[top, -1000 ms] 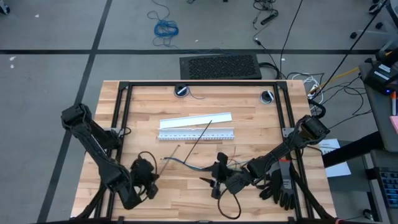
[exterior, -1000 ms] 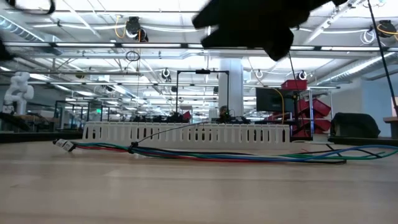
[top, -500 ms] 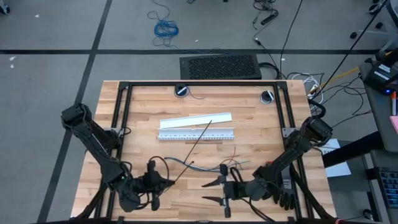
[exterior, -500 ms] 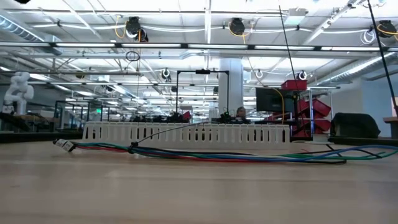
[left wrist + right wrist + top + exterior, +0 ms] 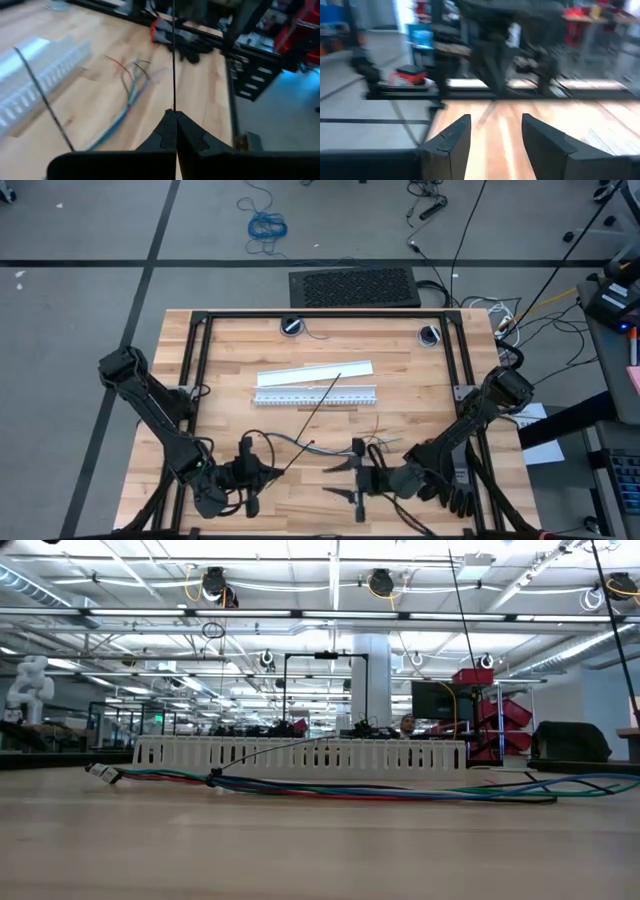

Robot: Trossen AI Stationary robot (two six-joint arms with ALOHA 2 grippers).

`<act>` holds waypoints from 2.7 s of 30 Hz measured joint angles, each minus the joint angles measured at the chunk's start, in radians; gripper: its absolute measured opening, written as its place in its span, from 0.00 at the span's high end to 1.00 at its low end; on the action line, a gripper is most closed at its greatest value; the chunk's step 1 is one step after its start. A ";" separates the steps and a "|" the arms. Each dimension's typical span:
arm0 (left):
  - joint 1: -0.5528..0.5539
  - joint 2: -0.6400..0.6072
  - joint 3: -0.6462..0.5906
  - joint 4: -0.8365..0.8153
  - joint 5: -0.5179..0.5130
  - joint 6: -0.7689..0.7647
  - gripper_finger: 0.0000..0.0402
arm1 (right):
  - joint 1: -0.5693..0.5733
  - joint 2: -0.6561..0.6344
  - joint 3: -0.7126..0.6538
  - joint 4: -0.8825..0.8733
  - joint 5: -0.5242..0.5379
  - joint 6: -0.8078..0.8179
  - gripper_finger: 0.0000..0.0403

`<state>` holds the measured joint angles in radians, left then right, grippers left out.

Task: Ziptie cables
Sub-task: Wrap the black zip tie around the colored cable wires

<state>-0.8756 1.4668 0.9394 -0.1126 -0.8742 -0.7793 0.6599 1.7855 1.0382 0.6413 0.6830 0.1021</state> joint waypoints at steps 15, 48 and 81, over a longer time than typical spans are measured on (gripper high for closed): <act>0.147 0.206 -0.001 -0.128 0.015 -0.158 1.00 | -0.034 0.000 -0.001 -0.342 0.146 0.431 0.63; 0.210 0.307 0.092 -0.268 -0.094 -0.129 1.00 | 0.013 0.000 0.000 -0.255 0.202 0.231 0.75; 0.283 0.305 0.092 -0.480 -0.169 -0.265 1.00 | -0.196 0.182 0.000 -0.046 0.350 0.618 0.73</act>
<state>-0.5928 1.7721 1.0317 -0.5928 -1.0428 -1.0439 0.4636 1.9671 1.0382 0.5948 1.0328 0.7203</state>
